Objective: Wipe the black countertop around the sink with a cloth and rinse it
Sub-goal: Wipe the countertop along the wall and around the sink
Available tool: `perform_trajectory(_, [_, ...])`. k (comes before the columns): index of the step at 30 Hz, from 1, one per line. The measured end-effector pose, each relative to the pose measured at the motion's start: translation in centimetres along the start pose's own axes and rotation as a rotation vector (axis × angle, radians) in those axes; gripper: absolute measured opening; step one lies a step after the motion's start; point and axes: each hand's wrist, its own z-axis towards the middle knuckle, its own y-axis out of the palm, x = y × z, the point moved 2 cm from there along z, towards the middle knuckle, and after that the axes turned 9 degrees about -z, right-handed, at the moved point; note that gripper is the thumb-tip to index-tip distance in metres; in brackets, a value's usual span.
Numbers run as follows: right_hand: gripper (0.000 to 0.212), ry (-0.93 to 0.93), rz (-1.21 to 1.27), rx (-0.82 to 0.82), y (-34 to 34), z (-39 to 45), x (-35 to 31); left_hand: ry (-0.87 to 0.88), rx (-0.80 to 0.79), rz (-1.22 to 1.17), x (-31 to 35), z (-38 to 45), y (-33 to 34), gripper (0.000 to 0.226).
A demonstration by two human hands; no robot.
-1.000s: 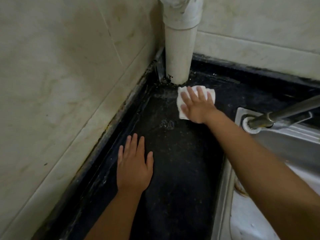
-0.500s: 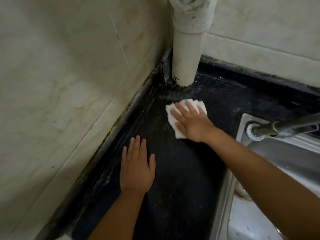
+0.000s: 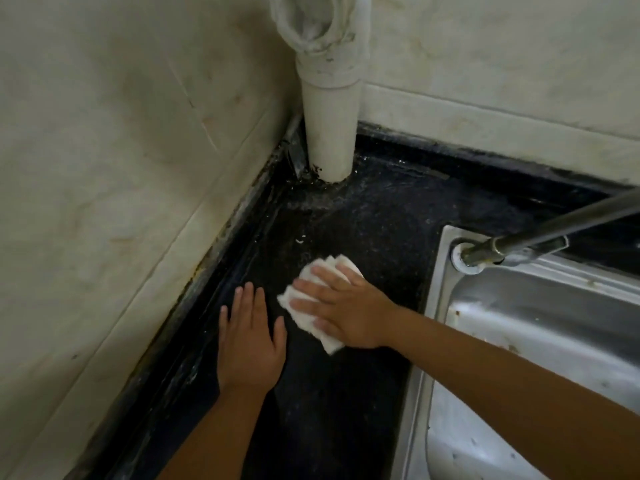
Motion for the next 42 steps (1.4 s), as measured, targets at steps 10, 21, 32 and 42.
perform_trajectory(10, [0.051, 0.644, 0.195, -0.181, -0.3, -0.3, 9.2, -0.047, -0.085, 0.063, 0.7, -0.4, -0.6, 0.058])
perform_trajectory(21, [0.054, 0.972, 0.301, -0.196, -0.1, 0.8, 12.7, -0.016, -0.103, 0.094, 0.3, -0.3, -0.5, 0.074])
perform_trajectory(32, [0.075, 0.459, 0.082, -0.14, 1.4, -5.3, 2.6, -0.002, -0.078, 0.009, 0.1, -0.5, -0.4, 0.093])
perform_trajectory(42, [0.052, 1.283, 0.364, 0.024, 0.4, 0.9, 13.7, 0.002, -0.072, -0.023, -0.1, -0.1, -0.4, 0.092])
